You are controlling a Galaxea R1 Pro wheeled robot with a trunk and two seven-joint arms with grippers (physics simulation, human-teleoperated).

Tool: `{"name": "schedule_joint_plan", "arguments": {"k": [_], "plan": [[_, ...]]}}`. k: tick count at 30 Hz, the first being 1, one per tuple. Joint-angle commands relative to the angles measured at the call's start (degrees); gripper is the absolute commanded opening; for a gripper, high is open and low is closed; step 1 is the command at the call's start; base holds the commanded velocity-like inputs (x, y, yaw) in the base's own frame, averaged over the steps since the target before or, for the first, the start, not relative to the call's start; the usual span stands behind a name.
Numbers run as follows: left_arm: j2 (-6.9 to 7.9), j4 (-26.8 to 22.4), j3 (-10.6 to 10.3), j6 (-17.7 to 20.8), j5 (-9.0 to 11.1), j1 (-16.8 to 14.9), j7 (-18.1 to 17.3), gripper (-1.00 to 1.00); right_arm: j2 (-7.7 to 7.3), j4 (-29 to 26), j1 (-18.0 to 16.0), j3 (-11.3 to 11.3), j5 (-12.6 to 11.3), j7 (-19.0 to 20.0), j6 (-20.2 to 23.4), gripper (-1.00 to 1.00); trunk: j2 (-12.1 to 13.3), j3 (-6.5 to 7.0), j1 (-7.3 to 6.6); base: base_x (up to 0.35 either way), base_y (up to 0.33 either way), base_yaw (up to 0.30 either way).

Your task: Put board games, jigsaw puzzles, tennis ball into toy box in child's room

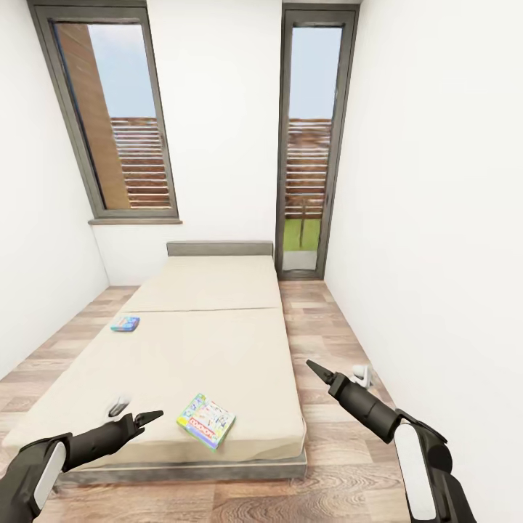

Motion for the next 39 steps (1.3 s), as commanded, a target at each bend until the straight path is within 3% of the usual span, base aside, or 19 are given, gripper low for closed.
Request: {"name": "schedule_joint_plan", "arguments": {"k": [1,26,29,31,34,39], "plan": [[0.00,0.01,0.06,0.31,0.14,-0.04,-0.12,1.00,0.08,-0.02,-0.06,-0.15,-0.04,0.17,0.38,1.00,-0.46,-0.25,0.23,0.000,0.000,0.000],[0.15,0.01,0.12,0.31,0.14,-0.04,0.20,1.00,-0.10,0.34,-0.06,-0.73,-0.67,0.68,0.67,1.00,-10.48,-4.74,5.72,0.000,0.000,0.000],[0.09,0.01,0.11,0.37,0.14,-0.06,0.24,1.00,-0.21,-0.28,-0.03,-0.81,-3.81,1.48,2.00,1.00,-11.69,-5.28,6.38,0.000,0.000,0.000],[0.00,0.04,0.04,0.24,0.09,-0.05,0.32,1.00,-0.49,-1.08,0.16,-0.79,-7.93,3.05,4.77,1.00,-12.49,-5.64,6.82,0.000,0.000,0.000],[-0.49,1.04,-0.07,-0.06,0.08,-0.05,0.38,1.00,-1.01,-1.59,0.37,-0.83,-11.16,4.46,7.33,1.00,-13.69,-6.17,7.48,0.000,0.000,0.000],[-1.96,2.71,-0.12,-0.37,0.08,-0.05,0.23,1.00,-2.21,-1.75,0.46,-0.90,-12.63,5.06,8.37,1.00,-15.70,-7.07,8.57,0.000,0.000,0.000]]}}
